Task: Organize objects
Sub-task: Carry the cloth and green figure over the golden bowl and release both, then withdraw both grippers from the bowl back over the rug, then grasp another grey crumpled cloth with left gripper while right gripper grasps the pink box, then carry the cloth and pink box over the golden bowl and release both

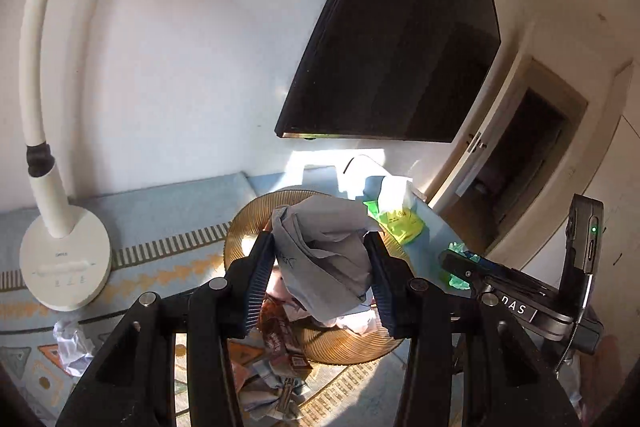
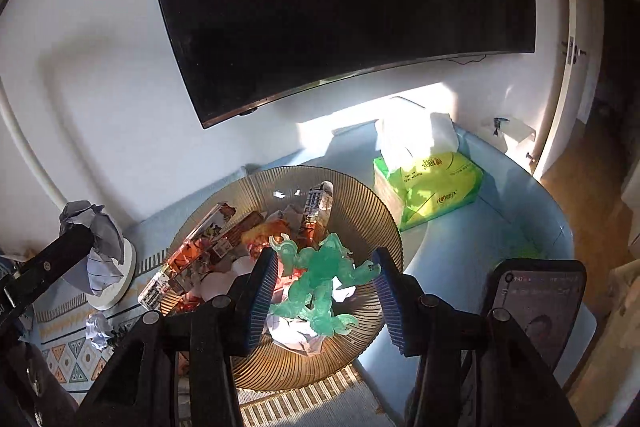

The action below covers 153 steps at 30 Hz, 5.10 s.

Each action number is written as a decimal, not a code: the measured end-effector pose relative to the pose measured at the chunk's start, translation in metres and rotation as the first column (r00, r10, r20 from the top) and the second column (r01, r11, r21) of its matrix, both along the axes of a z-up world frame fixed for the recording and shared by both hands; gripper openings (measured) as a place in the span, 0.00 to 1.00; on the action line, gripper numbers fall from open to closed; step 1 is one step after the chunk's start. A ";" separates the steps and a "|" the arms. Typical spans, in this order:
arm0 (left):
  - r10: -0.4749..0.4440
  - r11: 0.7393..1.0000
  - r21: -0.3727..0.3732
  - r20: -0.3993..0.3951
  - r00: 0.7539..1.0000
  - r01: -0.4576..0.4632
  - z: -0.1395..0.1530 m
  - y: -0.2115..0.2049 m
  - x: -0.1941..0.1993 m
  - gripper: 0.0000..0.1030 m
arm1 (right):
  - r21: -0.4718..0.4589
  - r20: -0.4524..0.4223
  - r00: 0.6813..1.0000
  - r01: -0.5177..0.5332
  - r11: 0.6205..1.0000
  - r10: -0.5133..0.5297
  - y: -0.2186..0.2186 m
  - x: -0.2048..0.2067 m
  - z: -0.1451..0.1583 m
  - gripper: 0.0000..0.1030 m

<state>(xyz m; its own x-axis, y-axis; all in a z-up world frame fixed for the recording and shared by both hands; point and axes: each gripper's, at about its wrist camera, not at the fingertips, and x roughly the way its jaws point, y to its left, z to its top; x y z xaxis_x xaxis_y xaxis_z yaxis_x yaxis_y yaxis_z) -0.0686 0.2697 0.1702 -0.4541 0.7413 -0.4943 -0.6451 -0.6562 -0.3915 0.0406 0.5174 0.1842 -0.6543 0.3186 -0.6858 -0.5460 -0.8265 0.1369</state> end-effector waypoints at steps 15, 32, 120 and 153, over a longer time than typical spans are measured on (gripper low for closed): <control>0.116 0.991 -0.077 0.078 0.990 -0.110 -0.049 0.002 -0.045 0.76 | -0.031 -0.045 0.983 -0.181 0.983 0.179 -0.034 0.023 -0.014 0.70; 0.172 0.984 0.007 0.236 0.956 -0.178 -0.087 -0.039 -0.073 0.76 | -0.221 -0.172 0.739 -0.674 0.705 0.652 -0.141 -0.010 -0.053 0.70; 0.397 0.912 -0.019 0.283 0.873 -0.409 -0.156 -0.259 -0.005 0.34 | -0.076 0.163 0.823 -0.539 0.839 0.544 -0.238 -0.056 -0.130 0.39; 0.511 0.859 -0.141 0.188 0.839 -0.492 -0.157 -0.240 0.064 0.34 | 0.093 0.241 0.757 -0.641 0.762 0.608 -0.260 0.000 -0.148 0.38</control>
<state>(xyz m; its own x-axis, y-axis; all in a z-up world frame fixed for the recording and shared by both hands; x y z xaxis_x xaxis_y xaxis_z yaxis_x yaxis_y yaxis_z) -0.0042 0.0293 0.0134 -0.6302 0.3922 -0.6701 -0.1267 -0.9034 -0.4097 0.0403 0.2574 0.0367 -0.6127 -0.0006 -0.7903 0.0995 -0.9921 -0.0764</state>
